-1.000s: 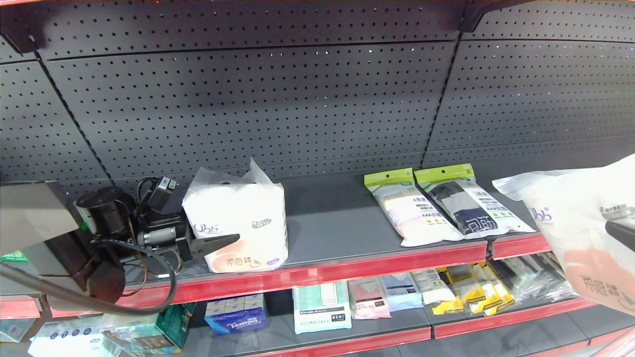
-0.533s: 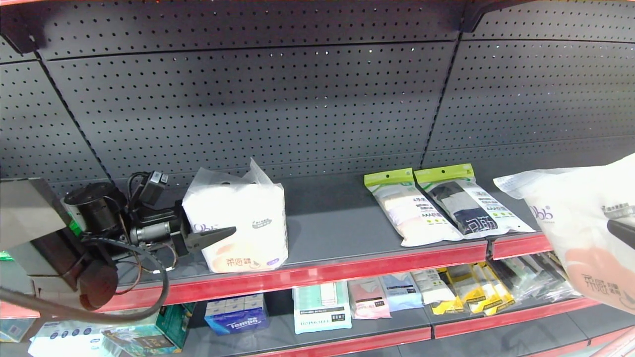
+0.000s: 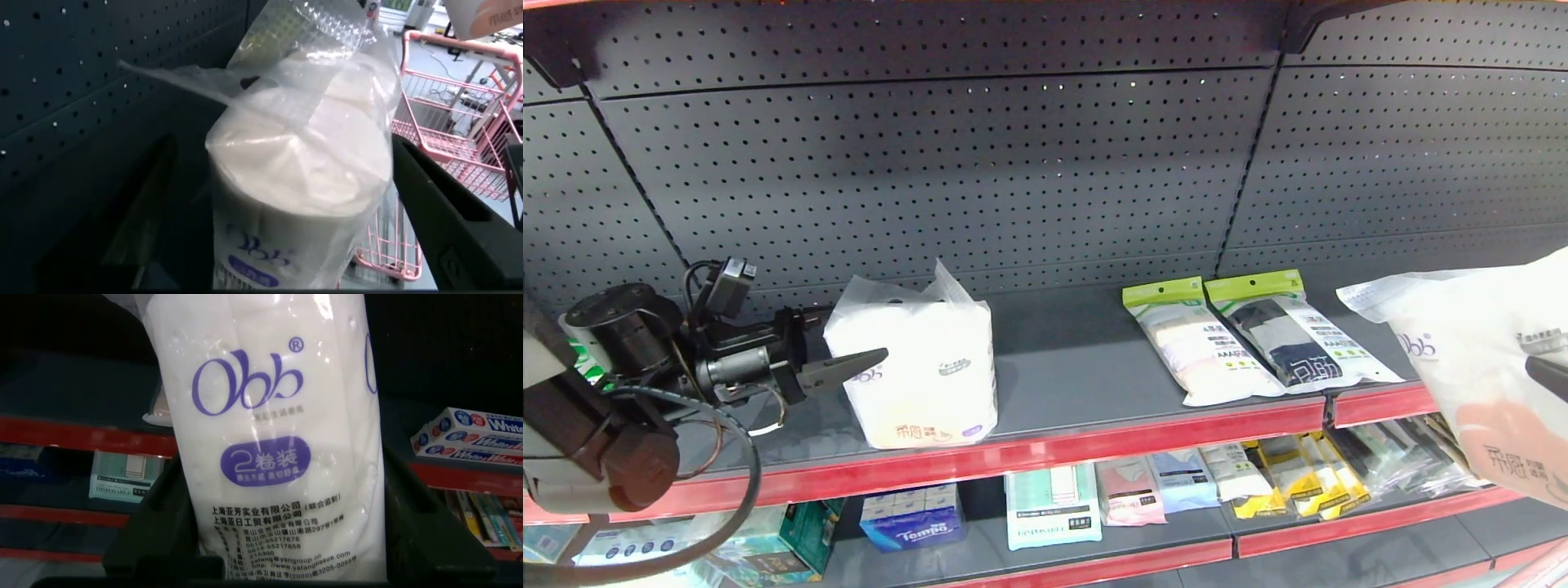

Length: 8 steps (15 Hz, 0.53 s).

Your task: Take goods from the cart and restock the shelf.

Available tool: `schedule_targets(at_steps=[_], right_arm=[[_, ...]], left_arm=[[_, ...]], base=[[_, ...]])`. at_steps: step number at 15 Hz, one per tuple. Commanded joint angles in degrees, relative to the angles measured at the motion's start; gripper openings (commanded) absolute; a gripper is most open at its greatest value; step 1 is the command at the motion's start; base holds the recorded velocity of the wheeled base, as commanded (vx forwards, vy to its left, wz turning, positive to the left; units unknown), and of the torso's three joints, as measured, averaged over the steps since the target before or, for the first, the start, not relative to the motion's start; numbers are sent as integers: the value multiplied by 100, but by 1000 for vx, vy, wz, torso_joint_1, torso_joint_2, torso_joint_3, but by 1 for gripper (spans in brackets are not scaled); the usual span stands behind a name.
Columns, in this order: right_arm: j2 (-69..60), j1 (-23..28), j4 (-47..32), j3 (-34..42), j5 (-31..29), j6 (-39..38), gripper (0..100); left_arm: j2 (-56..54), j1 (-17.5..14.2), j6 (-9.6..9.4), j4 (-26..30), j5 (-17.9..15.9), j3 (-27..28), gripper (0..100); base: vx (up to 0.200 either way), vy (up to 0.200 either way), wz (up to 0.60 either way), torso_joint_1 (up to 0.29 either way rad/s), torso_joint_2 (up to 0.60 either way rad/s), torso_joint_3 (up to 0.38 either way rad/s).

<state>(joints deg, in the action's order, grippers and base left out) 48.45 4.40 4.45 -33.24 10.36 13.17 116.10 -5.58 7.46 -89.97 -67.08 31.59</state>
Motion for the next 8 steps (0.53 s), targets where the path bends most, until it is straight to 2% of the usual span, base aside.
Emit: schedule_targets(at_steps=[1,2,4,5,7,8], right_arm=[[7,-9,3,28,1,2,0],[-2,-27,3,46,1,11,0],[33,-45,3,20,10,11,0],[77,-45,3,2,10,11,0],[95,-45,3,11,27,11,0],[130,-45,3,2,36,11,0]], left_arm=[[-369,-31,133,-3,11,-126,100],[-519,-66,265,-3,20,-126,100],[-712,-136,326,-3,125,-126,100],[-870,-215,361,-3,310,-135,100],[-1116,-303,555,-3,512,-144,100],[-1353,-444,669,-3,547,-153,100]], base=[[0,0,0,0,0,0],[0,0,0,0,0,0],[0,0,0,0,0,0],[0,0,0,0,0,0],[0,0,0,0,0,0],[0,0,0,0,0,0]])
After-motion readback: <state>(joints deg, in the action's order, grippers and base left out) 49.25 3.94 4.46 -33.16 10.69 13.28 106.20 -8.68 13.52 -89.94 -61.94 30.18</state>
